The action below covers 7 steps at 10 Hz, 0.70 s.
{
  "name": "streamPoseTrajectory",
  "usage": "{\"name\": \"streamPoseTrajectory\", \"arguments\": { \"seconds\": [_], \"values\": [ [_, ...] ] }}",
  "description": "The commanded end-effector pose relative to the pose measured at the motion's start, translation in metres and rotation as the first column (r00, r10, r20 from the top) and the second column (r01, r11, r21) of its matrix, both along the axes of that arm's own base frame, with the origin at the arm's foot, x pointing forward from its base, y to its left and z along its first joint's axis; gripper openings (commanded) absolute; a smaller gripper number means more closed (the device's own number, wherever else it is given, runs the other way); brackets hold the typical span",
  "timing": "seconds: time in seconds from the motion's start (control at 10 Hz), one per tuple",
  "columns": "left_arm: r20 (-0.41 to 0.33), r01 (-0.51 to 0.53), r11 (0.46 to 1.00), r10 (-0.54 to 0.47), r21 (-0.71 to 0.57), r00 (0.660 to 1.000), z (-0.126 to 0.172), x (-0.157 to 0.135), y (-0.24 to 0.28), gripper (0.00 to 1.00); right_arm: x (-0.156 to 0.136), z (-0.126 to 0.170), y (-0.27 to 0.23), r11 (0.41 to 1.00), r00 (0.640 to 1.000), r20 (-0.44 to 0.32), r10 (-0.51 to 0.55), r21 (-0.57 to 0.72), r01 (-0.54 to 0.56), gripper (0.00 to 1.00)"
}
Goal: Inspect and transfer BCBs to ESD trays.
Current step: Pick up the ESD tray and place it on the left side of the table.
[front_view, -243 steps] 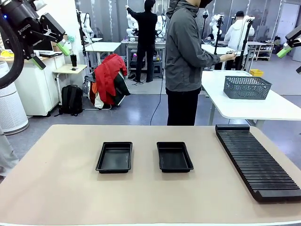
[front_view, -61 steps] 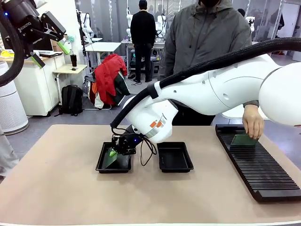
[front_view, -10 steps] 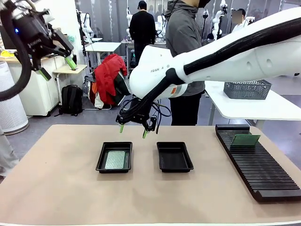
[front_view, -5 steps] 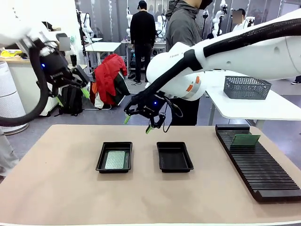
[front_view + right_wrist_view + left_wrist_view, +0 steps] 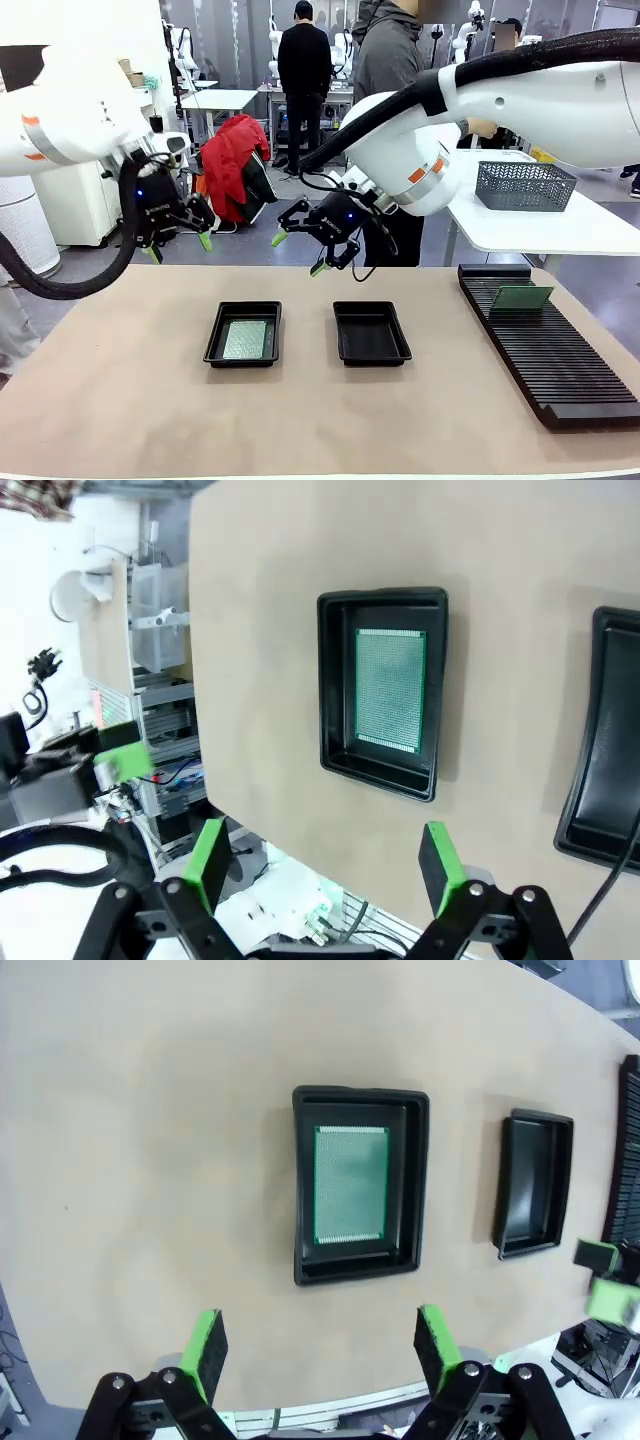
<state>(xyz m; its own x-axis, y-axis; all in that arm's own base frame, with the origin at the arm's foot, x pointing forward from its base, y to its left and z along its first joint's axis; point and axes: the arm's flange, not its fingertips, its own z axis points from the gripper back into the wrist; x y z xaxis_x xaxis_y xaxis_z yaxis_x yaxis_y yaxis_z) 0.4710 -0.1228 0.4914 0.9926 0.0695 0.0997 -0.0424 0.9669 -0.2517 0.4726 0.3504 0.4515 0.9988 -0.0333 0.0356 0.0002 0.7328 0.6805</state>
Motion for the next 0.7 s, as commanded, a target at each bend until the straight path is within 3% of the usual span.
{"name": "streamPoseTrajectory", "arguments": {
  "seconds": [0.0, 0.3, 0.6],
  "values": [
    [0.006, -0.016, 0.999, 0.016, 0.031, 1.000, -0.017, 0.019, -0.011, 1.00, -0.008, -0.008, -0.024, 0.998, 0.999, -0.007, 0.032, 0.056, -0.031, 1.00],
    [-0.005, -0.005, 0.999, 0.005, 0.034, 1.000, -0.061, 0.042, -0.029, 1.00, -0.006, -0.012, -0.047, 0.996, 0.999, -0.026, 0.028, 0.086, -0.026, 1.00],
    [-0.035, 0.002, 0.997, 0.000, 0.073, 0.999, -0.091, 0.047, -0.041, 1.00, -0.003, -0.021, -0.064, 0.996, 0.999, -0.048, 0.006, 0.093, -0.001, 1.00]
  ]
}}
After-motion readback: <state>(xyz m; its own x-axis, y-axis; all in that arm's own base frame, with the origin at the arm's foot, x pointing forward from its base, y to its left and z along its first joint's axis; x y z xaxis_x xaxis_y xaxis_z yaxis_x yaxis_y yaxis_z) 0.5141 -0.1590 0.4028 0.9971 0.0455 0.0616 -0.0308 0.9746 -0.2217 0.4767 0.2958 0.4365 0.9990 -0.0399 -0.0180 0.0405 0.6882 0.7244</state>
